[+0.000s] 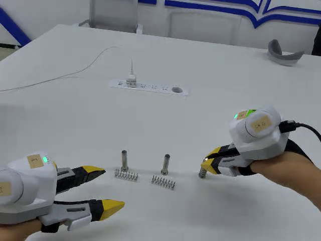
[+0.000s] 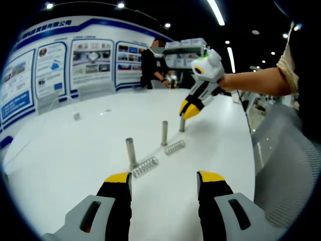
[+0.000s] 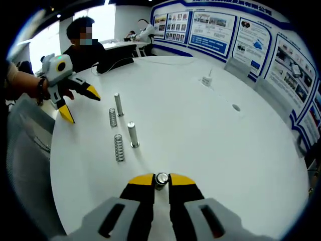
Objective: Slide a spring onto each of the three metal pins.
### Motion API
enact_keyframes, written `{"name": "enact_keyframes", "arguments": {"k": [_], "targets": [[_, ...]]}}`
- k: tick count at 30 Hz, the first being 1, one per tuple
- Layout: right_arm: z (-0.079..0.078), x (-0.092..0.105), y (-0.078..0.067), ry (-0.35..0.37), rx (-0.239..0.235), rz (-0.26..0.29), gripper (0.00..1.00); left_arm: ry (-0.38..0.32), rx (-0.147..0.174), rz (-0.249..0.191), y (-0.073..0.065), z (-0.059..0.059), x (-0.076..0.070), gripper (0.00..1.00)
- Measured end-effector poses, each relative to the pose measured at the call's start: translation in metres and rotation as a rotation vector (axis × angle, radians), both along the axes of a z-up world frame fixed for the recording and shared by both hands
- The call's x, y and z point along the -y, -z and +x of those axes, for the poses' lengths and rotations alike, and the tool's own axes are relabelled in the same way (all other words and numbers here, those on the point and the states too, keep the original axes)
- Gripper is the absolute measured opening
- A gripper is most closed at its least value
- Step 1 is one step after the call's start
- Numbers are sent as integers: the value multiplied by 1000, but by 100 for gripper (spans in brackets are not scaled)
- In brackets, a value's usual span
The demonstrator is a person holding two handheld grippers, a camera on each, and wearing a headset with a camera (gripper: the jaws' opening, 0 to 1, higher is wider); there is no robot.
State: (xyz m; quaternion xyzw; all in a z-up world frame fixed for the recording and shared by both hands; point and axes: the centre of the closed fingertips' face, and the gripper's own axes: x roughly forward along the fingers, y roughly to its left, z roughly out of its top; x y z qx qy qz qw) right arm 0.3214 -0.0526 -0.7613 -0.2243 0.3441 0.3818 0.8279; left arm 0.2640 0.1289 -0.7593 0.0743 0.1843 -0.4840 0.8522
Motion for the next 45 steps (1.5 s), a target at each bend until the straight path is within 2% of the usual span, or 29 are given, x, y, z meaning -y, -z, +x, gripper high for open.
{"name": "enact_keyframes", "arguments": {"k": [7, 15, 24, 29, 45], "targets": [[-1, 0, 0, 2, -2, 1, 12, 0, 1, -2, 0, 1, 0, 53], [-2, -4, -1, -10, 6, 1, 17, 2, 1, 0, 0, 0, 0, 53], [-4, -15, -14, -44, 39, -2, 18, 4, 1, -1, 0, 1, 1, 53], [-7, -25, -16, -72, 45, 0, 18, 6, 3, -3, -1, 1, 2, 53], [-23, -54, -2, -165, 6, -10, 17, 6, 6, 0, -3, 0, 1, 53]]}}
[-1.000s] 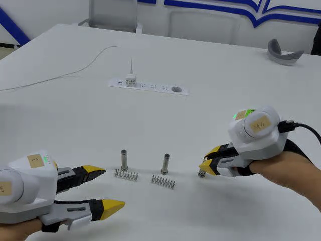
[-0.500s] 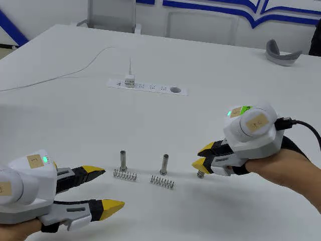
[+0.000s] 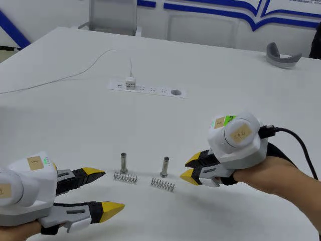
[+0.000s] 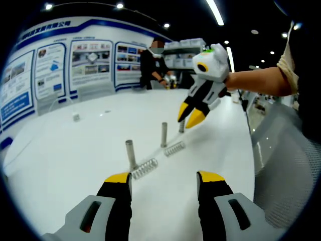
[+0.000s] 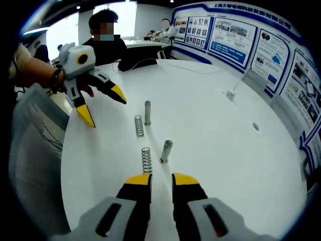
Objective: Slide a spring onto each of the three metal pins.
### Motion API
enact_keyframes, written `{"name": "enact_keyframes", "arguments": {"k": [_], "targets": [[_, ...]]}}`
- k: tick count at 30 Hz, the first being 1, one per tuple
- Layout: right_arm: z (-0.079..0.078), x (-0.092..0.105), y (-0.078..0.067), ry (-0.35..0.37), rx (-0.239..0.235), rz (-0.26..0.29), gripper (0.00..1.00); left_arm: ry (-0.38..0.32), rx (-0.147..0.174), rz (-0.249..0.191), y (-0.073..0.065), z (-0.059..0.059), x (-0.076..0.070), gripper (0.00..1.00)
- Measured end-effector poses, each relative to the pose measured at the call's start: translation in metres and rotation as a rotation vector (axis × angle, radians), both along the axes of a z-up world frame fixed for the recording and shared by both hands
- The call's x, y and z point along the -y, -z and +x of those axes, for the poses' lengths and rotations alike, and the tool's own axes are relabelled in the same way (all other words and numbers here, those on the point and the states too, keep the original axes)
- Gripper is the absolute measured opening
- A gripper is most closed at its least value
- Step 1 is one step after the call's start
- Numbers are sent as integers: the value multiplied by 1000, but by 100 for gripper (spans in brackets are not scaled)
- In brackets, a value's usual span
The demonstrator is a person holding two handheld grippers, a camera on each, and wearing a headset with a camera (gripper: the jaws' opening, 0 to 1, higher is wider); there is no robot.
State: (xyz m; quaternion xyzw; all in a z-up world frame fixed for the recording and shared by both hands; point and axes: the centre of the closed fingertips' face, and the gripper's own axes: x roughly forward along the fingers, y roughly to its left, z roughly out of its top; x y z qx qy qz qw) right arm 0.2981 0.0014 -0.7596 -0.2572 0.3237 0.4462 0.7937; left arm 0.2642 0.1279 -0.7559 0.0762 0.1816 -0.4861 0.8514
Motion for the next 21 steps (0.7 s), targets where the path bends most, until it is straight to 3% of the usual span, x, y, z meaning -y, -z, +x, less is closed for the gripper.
{"name": "enact_keyframes", "arguments": {"k": [8, 21], "targets": [[-9, -11, 14, -39, -31, -16, 16, 5, 0, 4, 0, -1, 2, 53], [-10, -20, 32, -70, -71, -40, 14, -1, -4, 6, 2, -1, 0, 52]]}}
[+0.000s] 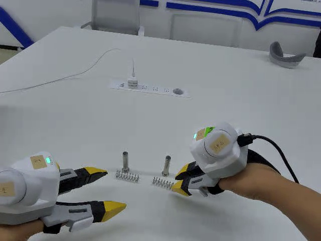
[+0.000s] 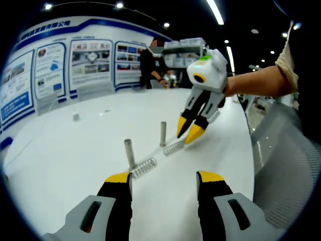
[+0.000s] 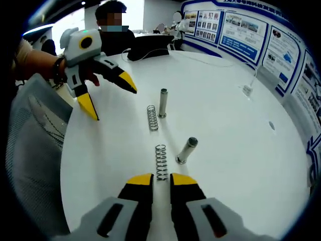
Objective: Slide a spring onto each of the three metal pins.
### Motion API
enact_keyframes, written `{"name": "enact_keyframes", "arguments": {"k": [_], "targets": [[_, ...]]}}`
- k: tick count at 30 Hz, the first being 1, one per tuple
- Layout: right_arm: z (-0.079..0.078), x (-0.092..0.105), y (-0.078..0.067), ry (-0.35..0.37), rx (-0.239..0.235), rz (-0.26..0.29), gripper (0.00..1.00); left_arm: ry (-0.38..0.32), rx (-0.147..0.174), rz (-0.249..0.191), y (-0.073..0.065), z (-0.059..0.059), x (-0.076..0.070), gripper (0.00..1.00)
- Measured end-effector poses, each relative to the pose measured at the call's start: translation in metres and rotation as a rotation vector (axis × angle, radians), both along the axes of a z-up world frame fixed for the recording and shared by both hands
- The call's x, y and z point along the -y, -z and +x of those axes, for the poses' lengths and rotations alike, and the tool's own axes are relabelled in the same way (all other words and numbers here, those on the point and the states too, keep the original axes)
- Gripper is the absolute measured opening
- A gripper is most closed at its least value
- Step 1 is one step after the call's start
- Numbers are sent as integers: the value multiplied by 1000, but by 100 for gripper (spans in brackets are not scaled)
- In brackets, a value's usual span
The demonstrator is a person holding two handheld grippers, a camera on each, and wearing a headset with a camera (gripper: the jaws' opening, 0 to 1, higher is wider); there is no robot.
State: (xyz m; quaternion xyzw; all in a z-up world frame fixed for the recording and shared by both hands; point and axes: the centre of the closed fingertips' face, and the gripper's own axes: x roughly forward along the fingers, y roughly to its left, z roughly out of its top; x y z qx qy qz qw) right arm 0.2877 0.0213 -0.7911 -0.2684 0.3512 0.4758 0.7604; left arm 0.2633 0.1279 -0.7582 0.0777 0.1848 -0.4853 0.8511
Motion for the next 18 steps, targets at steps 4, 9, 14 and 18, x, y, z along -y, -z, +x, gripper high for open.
{"name": "enact_keyframes", "arguments": {"k": [4, 9, 14, 18], "targets": [[1, -1, 4, -4, -10, -6, 14, 0, -2, 1, 1, 0, 0, 52], [1, -2, 8, -9, -20, -13, 13, 5, -3, 1, 2, 1, 1, 52], [1, -2, 12, -11, -31, -20, 12, 6, -3, -1, 1, 0, 3, 52], [1, -2, 14, -9, -41, -21, 12, 6, -3, 0, 1, -1, 3, 52]]}}
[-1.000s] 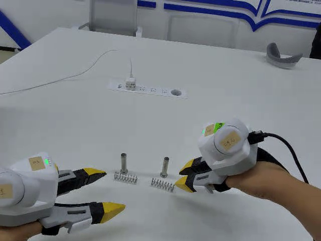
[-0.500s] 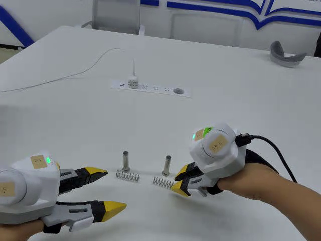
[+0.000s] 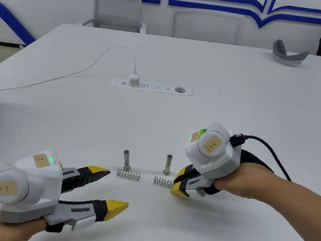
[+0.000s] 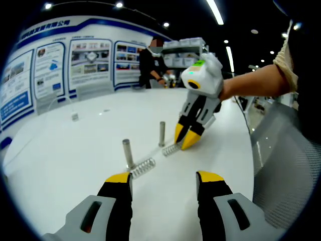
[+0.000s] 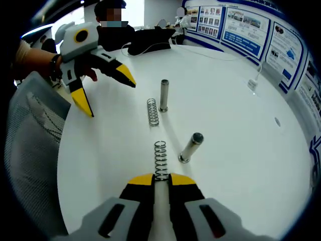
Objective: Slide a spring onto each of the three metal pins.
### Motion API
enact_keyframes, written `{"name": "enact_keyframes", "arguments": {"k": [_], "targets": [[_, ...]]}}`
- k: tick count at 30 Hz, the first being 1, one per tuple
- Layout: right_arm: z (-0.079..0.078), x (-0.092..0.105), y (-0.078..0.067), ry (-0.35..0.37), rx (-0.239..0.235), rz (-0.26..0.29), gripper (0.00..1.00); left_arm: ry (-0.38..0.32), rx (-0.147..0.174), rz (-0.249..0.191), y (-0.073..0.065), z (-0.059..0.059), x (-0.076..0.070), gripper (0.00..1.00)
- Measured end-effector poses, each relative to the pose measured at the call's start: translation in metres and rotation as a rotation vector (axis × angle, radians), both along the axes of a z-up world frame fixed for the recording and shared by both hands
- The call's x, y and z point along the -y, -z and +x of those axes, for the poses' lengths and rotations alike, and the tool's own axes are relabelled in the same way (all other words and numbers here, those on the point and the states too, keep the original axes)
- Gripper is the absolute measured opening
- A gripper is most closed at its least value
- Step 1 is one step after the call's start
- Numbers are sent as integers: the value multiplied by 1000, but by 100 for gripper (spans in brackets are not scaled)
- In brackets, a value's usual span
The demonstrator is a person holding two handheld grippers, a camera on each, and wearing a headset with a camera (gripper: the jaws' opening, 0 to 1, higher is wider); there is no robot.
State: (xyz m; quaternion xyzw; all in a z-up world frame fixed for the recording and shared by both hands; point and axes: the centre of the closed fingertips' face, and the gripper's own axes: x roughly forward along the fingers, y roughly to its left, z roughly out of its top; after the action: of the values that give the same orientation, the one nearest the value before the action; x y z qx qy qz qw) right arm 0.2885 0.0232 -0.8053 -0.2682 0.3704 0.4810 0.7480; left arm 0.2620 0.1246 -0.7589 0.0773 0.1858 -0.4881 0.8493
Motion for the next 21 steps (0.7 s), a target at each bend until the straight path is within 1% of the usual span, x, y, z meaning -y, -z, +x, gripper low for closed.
{"name": "enact_keyframes", "arguments": {"k": [10, 16, 21], "targets": [[-3, -2, 0, 0, -17, 4, 12, 5, 3, -1, -2, -2, 3, 51], [-8, -2, -4, -17, -6, -4, 12, 20, 0, -1, -2, -5, 7, 51], [-12, -2, -9, -31, 2, -7, 12, 42, -1, 2, -1, -7, 14, 50]]}}
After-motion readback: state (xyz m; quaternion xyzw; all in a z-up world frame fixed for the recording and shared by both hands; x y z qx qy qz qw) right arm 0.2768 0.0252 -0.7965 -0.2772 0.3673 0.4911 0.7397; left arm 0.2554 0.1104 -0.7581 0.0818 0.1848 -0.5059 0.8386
